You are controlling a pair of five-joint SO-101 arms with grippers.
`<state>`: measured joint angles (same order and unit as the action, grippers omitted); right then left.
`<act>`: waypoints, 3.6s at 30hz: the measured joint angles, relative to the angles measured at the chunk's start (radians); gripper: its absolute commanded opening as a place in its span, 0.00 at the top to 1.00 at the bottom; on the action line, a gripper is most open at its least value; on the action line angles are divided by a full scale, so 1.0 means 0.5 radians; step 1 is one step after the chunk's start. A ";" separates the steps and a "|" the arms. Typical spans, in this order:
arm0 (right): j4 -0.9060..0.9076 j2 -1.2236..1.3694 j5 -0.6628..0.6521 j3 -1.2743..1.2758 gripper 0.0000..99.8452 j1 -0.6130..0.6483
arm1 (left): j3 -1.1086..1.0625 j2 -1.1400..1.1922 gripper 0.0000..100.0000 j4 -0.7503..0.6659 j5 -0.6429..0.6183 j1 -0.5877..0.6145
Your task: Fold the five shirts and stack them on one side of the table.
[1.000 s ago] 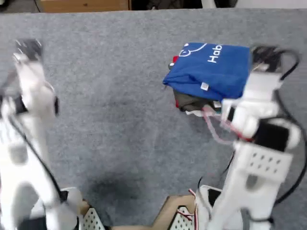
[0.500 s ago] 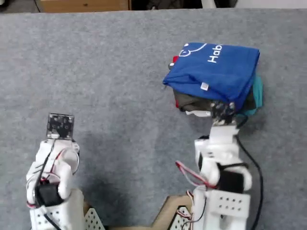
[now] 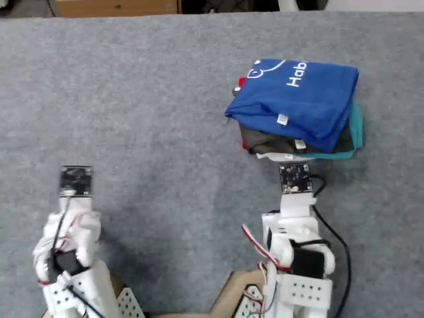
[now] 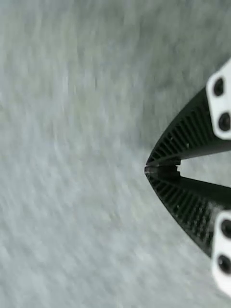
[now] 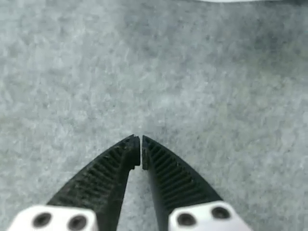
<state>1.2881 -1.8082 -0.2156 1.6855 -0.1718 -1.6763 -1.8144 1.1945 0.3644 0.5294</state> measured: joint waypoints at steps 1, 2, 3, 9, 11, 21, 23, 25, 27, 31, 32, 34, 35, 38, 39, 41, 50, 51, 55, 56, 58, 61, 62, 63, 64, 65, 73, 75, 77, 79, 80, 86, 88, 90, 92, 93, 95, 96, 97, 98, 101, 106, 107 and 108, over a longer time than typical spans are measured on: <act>0.000 0.000 0.000 0.000 0.99 -0.012 | 0.000 0.000 0.97 0.000 0.000 0.107; 0.000 0.000 0.000 0.000 0.99 -0.018 | 0.000 0.000 0.97 0.000 0.000 0.206; 0.000 0.000 0.000 0.000 0.99 -0.021 | -0.006 0.000 0.97 0.000 0.000 0.279; 0.000 0.000 0.003 0.000 0.99 -0.021 | -0.009 0.000 0.97 0.000 0.000 0.233; 0.000 0.000 0.003 0.000 0.99 -0.021 | -0.012 0.000 0.97 0.000 0.000 0.083; 0.000 0.000 0.003 0.000 0.99 -0.021 | -0.012 0.000 0.97 0.132 0.000 -0.583; 0.000 0.000 0.003 0.000 0.99 -0.021 | -0.012 0.000 0.97 0.157 0.000 -0.586; 0.000 0.000 0.003 0.000 0.99 -0.021 | -0.012 0.000 0.97 0.166 0.000 -0.586; 0.000 0.000 0.003 0.000 0.99 -0.021 | -0.012 0.000 0.97 0.169 0.000 -0.586; 0.000 0.000 0.003 0.000 0.99 -0.021 | -0.012 0.000 0.97 0.169 0.000 -0.592; 0.000 0.000 0.003 0.000 0.99 -0.021 | -0.012 0.000 0.97 0.169 0.000 -0.592; 0.000 0.000 0.003 0.000 0.99 -0.021 | -0.012 0.000 0.97 0.169 0.000 -0.592; 0.000 0.000 0.003 0.000 0.99 -0.021 | -0.012 0.000 0.97 0.169 0.000 -0.592; 0.000 0.000 0.003 0.000 0.99 -0.021 | -0.012 0.000 0.97 0.169 0.000 -0.592; 0.000 0.000 0.003 0.000 0.99 -0.021 | -0.012 0.000 0.97 0.169 0.000 -0.592; 0.000 0.000 0.003 0.000 0.99 -0.021 | -0.012 0.000 0.97 0.169 0.000 -0.592; 0.000 0.000 0.003 0.000 0.99 -0.021 | -0.012 0.000 0.97 0.169 0.000 -0.592; 0.000 0.000 0.003 0.000 0.99 -0.021 | -0.012 0.000 0.97 0.169 0.000 -0.592; 0.000 0.000 0.003 0.000 0.99 -0.021 | -0.012 0.000 0.97 0.169 0.000 -0.592; 0.000 0.000 0.003 0.000 0.99 -0.021 | -0.012 0.000 0.97 0.169 0.000 -0.592; 0.000 0.000 0.003 0.000 0.99 -0.021 | -0.012 0.000 0.97 0.169 0.000 -0.592; 0.000 0.000 0.003 0.000 0.99 -0.021 | -0.012 0.000 0.97 0.169 0.000 -0.592; 0.000 0.000 0.003 0.000 0.99 -0.021 | -0.012 0.000 0.97 0.169 0.000 -0.592; 0.000 0.000 0.003 0.000 0.99 -0.021 | -0.012 0.000 0.97 0.169 0.000 -0.592; 0.000 0.000 0.003 0.000 0.99 -0.021 | -0.012 0.000 0.97 0.169 0.000 -0.592; 0.000 0.000 0.003 0.000 0.99 -0.021 | -0.012 0.000 0.97 0.169 0.000 -0.592; 0.000 0.000 0.003 0.000 0.99 -0.021 | -0.012 0.000 0.97 0.169 0.000 -0.592; 0.000 0.000 0.003 0.000 0.99 -0.021 | -0.012 0.000 0.97 0.169 0.000 -0.592; 0.000 0.000 0.003 0.000 0.99 -0.021 | -0.012 0.000 0.97 0.169 0.000 -0.592; 0.000 0.000 0.003 0.000 0.99 -0.021 | -0.012 0.000 0.97 0.169 0.000 -0.592; 0.000 0.000 0.003 0.000 0.99 -0.021 | -0.012 0.000 0.97 0.169 0.000 -0.592; 0.000 0.000 0.003 0.000 0.99 -0.021 | -0.012 0.000 0.97 0.169 0.000 -0.592; 0.000 0.000 0.003 0.000 0.99 -0.021 | -0.012 0.000 0.97 0.169 0.000 -0.592; 0.000 0.000 0.003 0.000 0.99 -0.021 | -0.012 0.000 0.97 0.169 0.000 -0.592; 0.000 0.000 0.003 0.000 0.99 -0.021 | -0.012 0.000 0.97 0.169 0.000 -0.592; 0.000 0.000 0.003 0.000 0.99 -0.021 | -0.012 0.000 0.97 0.169 0.000 -0.592; 0.000 0.000 0.003 0.000 0.99 -0.021 | -0.012 0.000 0.97 0.169 0.000 -0.592; 0.000 0.000 0.003 0.000 0.99 -0.021 | -0.012 0.000 0.97 0.169 0.000 -0.592; 0.000 0.000 0.003 0.000 0.99 -0.021 | -0.012 0.000 0.97 0.169 0.000 -0.592; 0.000 0.000 0.003 0.000 0.99 -0.021 | -0.012 0.000 0.97 0.169 0.000 -0.592; 0.000 0.000 0.003 0.000 0.99 -0.021 | -0.012 0.000 0.97 0.169 0.000 -0.592; 0.000 0.000 0.003 0.000 0.99 -0.021 | -0.012 0.000 0.97 0.169 0.000 -0.592; 0.000 0.000 0.003 0.000 0.99 -0.021 | -0.012 0.000 0.97 0.169 0.000 -0.592; 0.000 0.000 0.003 0.000 0.99 -0.021 | -0.012 0.000 0.97 0.169 0.000 -0.592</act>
<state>1.2881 -1.8082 -0.2140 1.6855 -0.1826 -1.6824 -1.8144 1.2789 0.3644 0.2332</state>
